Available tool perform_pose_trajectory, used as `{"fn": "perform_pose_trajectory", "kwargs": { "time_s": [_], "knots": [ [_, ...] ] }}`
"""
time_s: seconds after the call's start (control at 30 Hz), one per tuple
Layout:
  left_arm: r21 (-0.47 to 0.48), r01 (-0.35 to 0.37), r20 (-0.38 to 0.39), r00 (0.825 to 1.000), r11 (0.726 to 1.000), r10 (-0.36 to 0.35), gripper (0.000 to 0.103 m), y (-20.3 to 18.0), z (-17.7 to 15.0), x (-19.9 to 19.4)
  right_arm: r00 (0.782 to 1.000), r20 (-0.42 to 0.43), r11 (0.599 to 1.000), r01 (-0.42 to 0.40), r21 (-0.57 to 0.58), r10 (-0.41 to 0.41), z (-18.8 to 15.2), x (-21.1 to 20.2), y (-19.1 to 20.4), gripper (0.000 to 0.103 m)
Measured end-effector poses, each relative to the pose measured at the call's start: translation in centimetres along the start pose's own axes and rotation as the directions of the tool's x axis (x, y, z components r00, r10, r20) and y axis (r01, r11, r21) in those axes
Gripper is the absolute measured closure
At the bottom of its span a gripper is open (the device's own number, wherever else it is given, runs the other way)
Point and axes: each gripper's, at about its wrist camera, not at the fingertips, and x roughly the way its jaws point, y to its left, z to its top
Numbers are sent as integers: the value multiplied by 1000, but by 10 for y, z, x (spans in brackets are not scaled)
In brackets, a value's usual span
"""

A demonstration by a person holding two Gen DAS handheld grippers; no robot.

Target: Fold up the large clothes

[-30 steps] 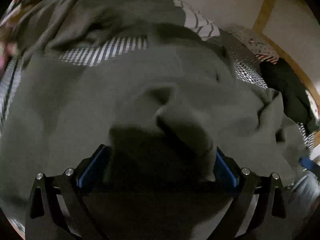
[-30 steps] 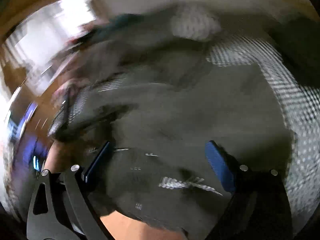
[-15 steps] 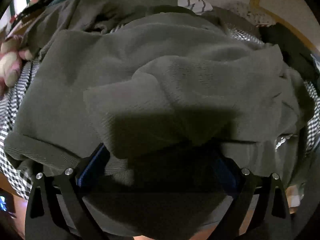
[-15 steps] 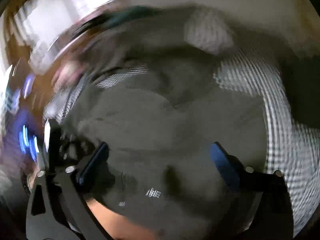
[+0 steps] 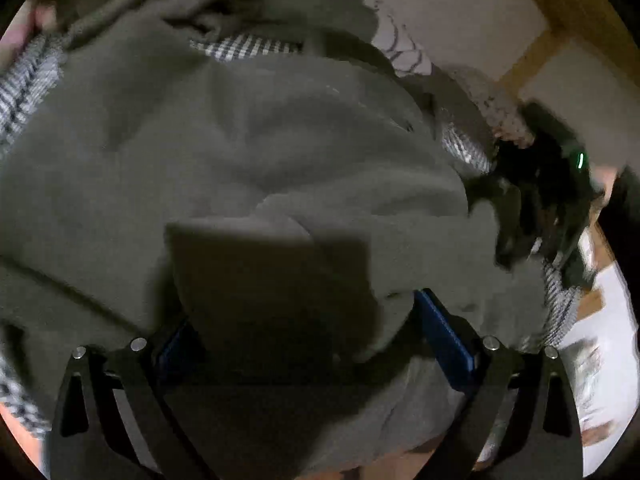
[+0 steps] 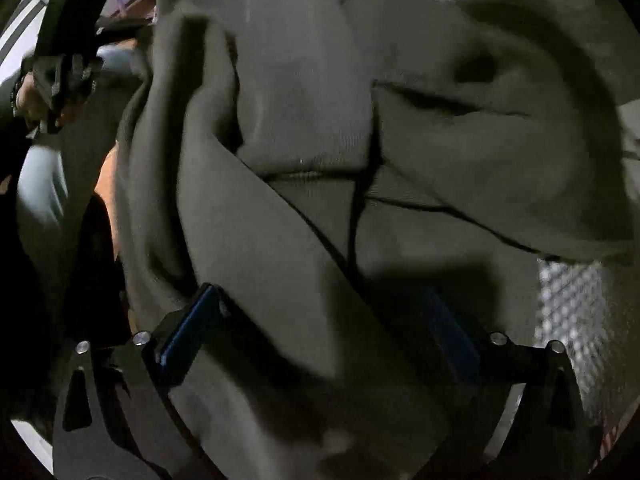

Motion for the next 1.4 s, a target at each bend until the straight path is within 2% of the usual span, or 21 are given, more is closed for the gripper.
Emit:
{"fn": "perform_pose_trajectory", "kwargs": {
  "time_s": [0.03,0.07,0.1,0.13,0.23,0.3,0.33,0.4,0.47,0.6,0.67,0.77,0.87,0.9,0.93,0.97,1.0,1.07,1.2,1.3,1.4],
  "knots": [
    [1,17,15,1000,1000,-17,6,-1,4,-1,998,-19,998,-63,25,63,3,5,-5,61],
    [6,34,30,999,999,-34,11,-3,6,-4,996,-18,995,-90,34,91,4,4,-9,73],
    [15,47,61,997,999,-48,22,-5,8,-9,996,-6,996,-90,13,90,2,0,-8,83],
    [28,44,73,996,999,-46,49,-8,11,-13,994,14,994,-108,-20,108,-2,-9,-8,89],
    [61,45,106,993,997,-51,56,-14,15,-22,979,163,992,-110,-59,118,-13,-47,-14,92],
    [70,54,150,987,996,-64,56,-16,19,-30,933,339,993,-108,-55,120,-23,-85,-21,93],
    [75,56,183,981,996,-69,57,-18,23,-35,890,443,994,-99,-42,107,-27,-107,-30,93],
    [90,49,245,967,995,-69,57,-23,32,-46,853,518,998,-63,-12,60,-33,-126,-43,93],
    [95,5,270,962,995,-31,57,-26,39,-47,870,491,998,-57,26,37,-43,-111,-50,93],
    [65,-68,168,984,996,56,57,-10,29,-26,942,335,995,-4,103,-31,-35,-47,-67,92],
    [38,-126,152,981,991,119,56,7,21,-21,945,321,987,12,159,-63,-31,-28,-76,88],
    [-34,-101,132,986,994,105,48,34,19,-21,937,311,968,87,235,-159,-30,-15,-79,62],
    [1,-122,154,981,993,121,42,26,21,-35,875,402,952,181,246,-271,-41,-42,-55,52],
    [18,-143,181,974,990,137,38,21,20,-46,844,433,939,215,267,-316,-50,-55,-48,33],
    [26,-160,214,965,987,151,24,16,19,-59,786,472,910,275,309,-398,-65,-75,-35,9],
    [30,-170,244,957,985,158,14,13,18,-70,747,485,886,324,332,-455,-79,-87,-23,3],
    [33,-186,297,940,982,168,14,9,16,-88,727,492,876,356,326,-479,-90,-95,-3,4],
    [42,-190,336,927,981,165,11,3,16,-106,731,476,872,417,255,-489,-111,-90,46,3],
    [113,-182,300,944,977,141,9,-23,24,-84,757,313,818,551,168,-574,-125,-30,113,5],
    [162,-254,242,947,954,212,9,-34,35,-28,765,190,787,584,200,-615,-129,14,122,35],
    [144,-323,195,936,935,293,9,-29,44,9,703,100,704,672,229,-704,-135,52,116,52]
  ]
}}
